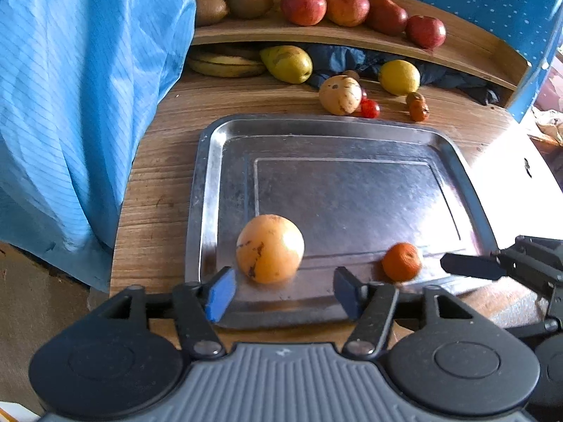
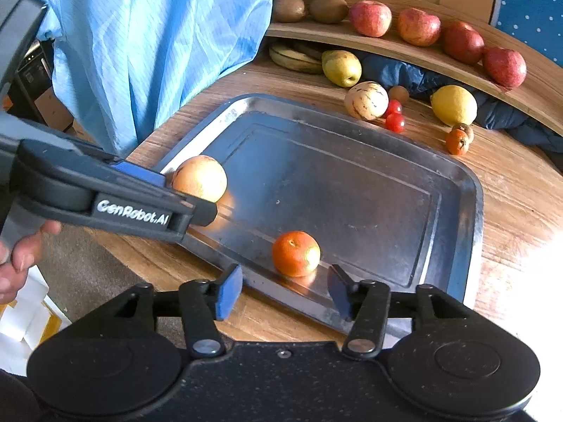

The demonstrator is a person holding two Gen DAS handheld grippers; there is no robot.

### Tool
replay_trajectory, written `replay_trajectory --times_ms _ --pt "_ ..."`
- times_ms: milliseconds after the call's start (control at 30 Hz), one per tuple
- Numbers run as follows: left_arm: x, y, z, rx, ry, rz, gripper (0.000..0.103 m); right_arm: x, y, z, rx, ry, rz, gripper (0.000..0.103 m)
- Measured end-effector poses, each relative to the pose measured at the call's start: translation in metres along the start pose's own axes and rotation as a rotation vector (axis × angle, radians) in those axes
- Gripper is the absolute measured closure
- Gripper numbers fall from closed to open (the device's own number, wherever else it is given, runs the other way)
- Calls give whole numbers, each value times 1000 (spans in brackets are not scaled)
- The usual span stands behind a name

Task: Organize fruits
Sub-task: 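Carry both fruits onto the steel tray and open both tools to release them, then move left tool toward the striped pepino melon while right tool approaches a cherry tomato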

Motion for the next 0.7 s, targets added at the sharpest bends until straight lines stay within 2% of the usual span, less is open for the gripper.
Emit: replay_trajectory --times_ms 233,400,567,700 --pt "-2 17 -11 -10 -61 35 10 -3 13 -6 -18 -24 -20 19" --pt "1 20 -15 11 -80 78 3 -7 19 -10 -23 -29 -71 6" --pt "5 19 -14 34 -115 145 1 -16 22 -11 -26 -56 -112 3" --pt "8 16 -9 45 -115 171 1 -23 22 -10 -26 -75 -143 2"
Point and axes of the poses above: each gripper's, at about its wrist camera, not at the fingertips, and y roughly against the way its jaws point, x to its left, z to its top, the point moved 2 cm from there along -y, roughly the way its jaws point, and after that the axes turned 8 degrees about z, right-handed, at the moved point
